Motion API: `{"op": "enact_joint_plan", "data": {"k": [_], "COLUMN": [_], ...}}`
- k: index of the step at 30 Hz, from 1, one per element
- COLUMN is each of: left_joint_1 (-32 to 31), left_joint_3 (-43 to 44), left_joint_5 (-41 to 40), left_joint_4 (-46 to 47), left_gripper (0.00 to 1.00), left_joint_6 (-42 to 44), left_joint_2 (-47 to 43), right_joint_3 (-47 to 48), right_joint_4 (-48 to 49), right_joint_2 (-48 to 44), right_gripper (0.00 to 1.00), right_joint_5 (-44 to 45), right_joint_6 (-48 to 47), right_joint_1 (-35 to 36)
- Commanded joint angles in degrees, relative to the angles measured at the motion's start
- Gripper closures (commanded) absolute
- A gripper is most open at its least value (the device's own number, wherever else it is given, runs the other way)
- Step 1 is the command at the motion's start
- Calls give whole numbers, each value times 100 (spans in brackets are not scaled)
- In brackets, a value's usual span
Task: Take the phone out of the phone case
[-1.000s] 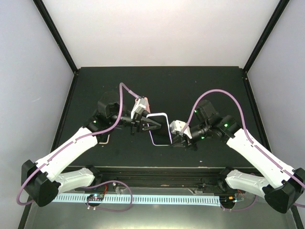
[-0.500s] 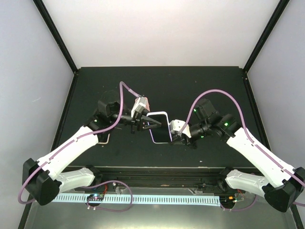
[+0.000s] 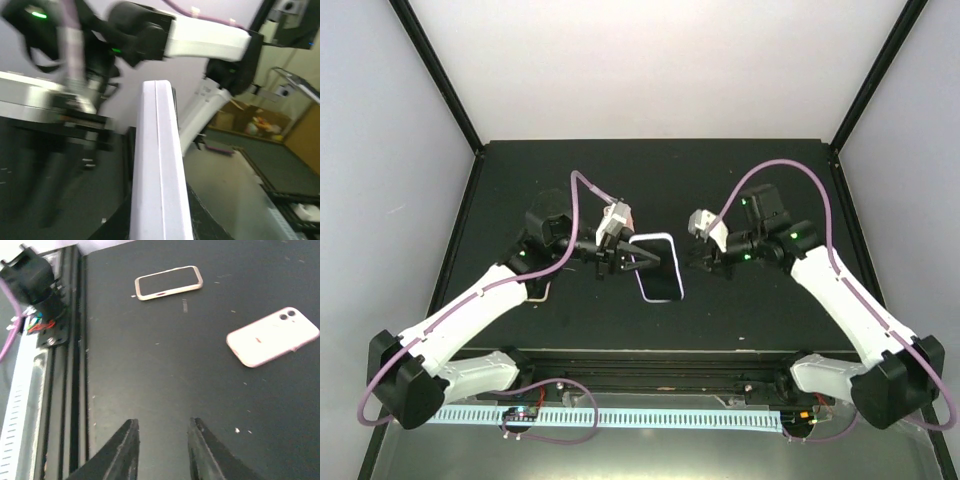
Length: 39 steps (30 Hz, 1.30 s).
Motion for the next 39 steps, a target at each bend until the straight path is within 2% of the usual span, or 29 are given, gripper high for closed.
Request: {"op": "enact_joint_plan", "data": {"k": [1, 5, 9, 17, 20, 23, 25, 28, 34, 39], "left_joint_1": [-183, -184, -145, 79, 120, 128, 129, 134, 144, 153], "left_joint_3": [121, 193, 267, 267, 271, 243, 190, 146, 99, 83], "left_joint_5": [801, 451, -193, -1253, -1252, -1064, -997, -984, -620, -489], "left_joint_4": [278, -52, -503, -759, -713, -548, -384, -297, 52, 156], "left_gripper": [98, 98, 98, 98, 98, 98, 98, 98, 98, 98], "left_joint_6": [-235, 30, 399, 487, 397, 258, 154, 91, -191, -282], "left_joint_2": [-125, -141, -218, -322, -253, -199, -203, -222, -110, -36], "right_joint_3": [285, 163, -102, -197, -274, -419, -498, -608, -1036, -1221], "right_joint_4": [465, 245, 568, 492, 601, 1064, 1250, 1300, 1568, 1678], "right_joint_2": [186, -221, -669, -836, -657, -428, -320, -260, -613, -697], "right_gripper": [68, 58, 56, 48, 46, 45, 47, 56, 69, 73], "right_joint_5": [-12, -157, 169, -1142, -1607, -1714, -1784, -1985, -1875, -1915], "right_joint_6": [107, -118, 470, 815, 946, 1499, 1639, 1515, 1307, 1363], "right_joint_1": [-351, -342, -342, -342, -342, -289, -238, -107, 106, 106]}}
